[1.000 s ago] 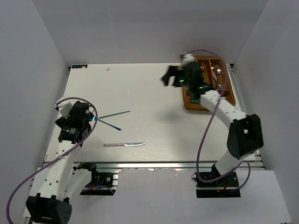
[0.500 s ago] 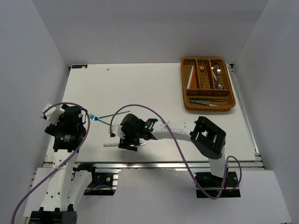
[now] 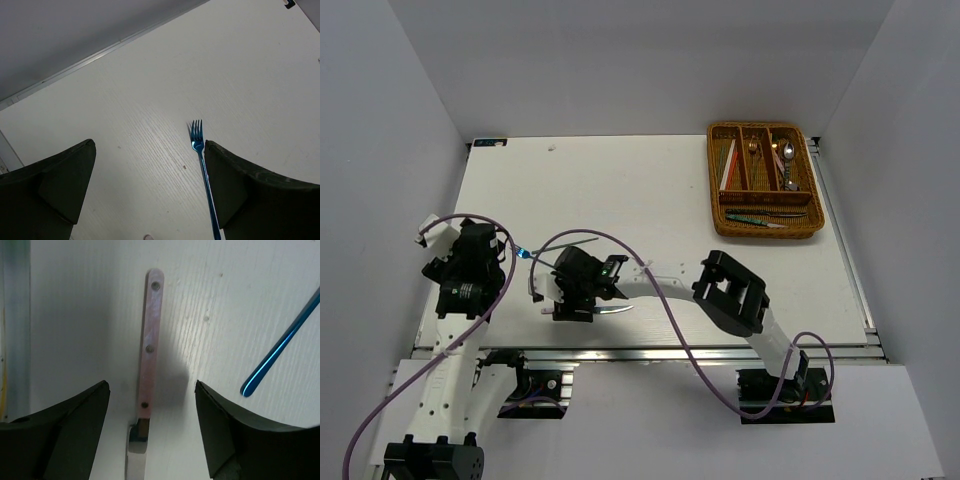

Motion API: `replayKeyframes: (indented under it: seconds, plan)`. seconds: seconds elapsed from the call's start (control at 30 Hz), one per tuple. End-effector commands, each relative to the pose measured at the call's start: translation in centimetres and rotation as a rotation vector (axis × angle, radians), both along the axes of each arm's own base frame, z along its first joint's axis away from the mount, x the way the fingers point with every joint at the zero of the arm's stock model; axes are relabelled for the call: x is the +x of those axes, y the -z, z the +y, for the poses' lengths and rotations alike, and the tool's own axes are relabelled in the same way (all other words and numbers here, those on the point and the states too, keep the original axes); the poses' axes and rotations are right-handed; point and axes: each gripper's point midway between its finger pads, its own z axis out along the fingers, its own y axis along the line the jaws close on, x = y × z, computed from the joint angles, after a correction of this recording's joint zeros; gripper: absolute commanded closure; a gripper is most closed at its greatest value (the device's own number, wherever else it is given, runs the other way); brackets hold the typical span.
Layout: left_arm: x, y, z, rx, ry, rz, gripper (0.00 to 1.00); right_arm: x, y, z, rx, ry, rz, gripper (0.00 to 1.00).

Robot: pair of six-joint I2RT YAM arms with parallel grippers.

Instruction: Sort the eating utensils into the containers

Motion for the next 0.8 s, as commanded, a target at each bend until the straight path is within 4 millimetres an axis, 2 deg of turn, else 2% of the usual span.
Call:
replayKeyframes:
  seconds: [0.0, 0.07, 0.2, 0.3, 0.33, 0.4, 0.43, 0.47, 0.53, 0.57, 0.6, 0.63, 0.7, 0.73, 0.77]
  plan:
    - [0.7, -0.2, -0.5, -0.01, 0.04, -0.007, 0.02, 0.3, -0.2, 1.8, 0.022, -0.047, -0.001, 0.27]
    - [0.8, -0.1, -0.5, -0.01, 0.045, -0.007, 0.02, 0.5, 1.1, 1.7, -0.013, -0.044, 0.016, 0.31]
    - [0.8, -0.3, -0.7, -0.013, 0.057, -0.014, 0.02, 0.4, 3.2, 0.5, -0.056, -0.039, 0.041, 0.58]
    - [0.9, -0.2, -0.8, -0.015, 0.066, -0.014, 0.02, -0.6, 3.8, -0.5, -0.071, -0.056, 0.105, 0.71]
    - [0.9, -0.2, -0.8, -0.015, 0.065, -0.014, 0.02, -1.0, 3.6, -0.6, -0.067, -0.064, 0.133, 0.82]
    - [0.9, -0.3, -0.8, -0.013, 0.066, -0.012, 0.02, -1.4, 3.1, -1.0, -0.068, -0.073, 0.147, 0.91]
    - [0.9, -0.3, -0.8, -0.013, 0.066, -0.013, 0.02, -2.0, 3.0, -1.5, -0.077, -0.082, 0.17, 1.0]
    - [0.9, -0.3, -0.8, -0.014, 0.065, -0.016, 0.02, -2.2, 2.1, -1.6, -0.061, -0.086, 0.173, 1.0]
    - [0.9, -0.3, -0.8, -0.013, 0.069, -0.016, 0.02, -2.6, 1.6, -1.9, -0.033, -0.091, 0.184, 1.0]
    - [1.0, -0.3, -0.9, -0.014, 0.071, -0.014, 0.02, -2.4, -0.2, -1.7, 0.013, -0.085, 0.177, 1.0]
    - [1.0, -0.3, -0.9, -0.014, 0.073, -0.015, 0.02, -2.5, -1.0, -1.6, 0.042, -0.091, 0.184, 1.0]
    - [1.1, -0.2, -0.9, -0.014, 0.078, -0.011, 0.02, -2.2, -3.0, -1.7, 0.105, -0.091, 0.189, 1.0]
    - [1.1, -0.1, -1.0, -0.012, 0.081, -0.004, 0.02, -1.9, -5.1, -2.0, 0.158, -0.099, 0.199, 1.0]
    - [1.2, 0.0, -1.0, -0.011, 0.085, 0.002, 0.02, -1.1, -7.2, -2.3, 0.202, -0.096, 0.176, 1.0]
    - [1.2, 0.0, -1.0, -0.012, 0.087, 0.001, 0.02, -0.7, -8.0, -2.7, 0.198, -0.093, 0.16, 1.0]
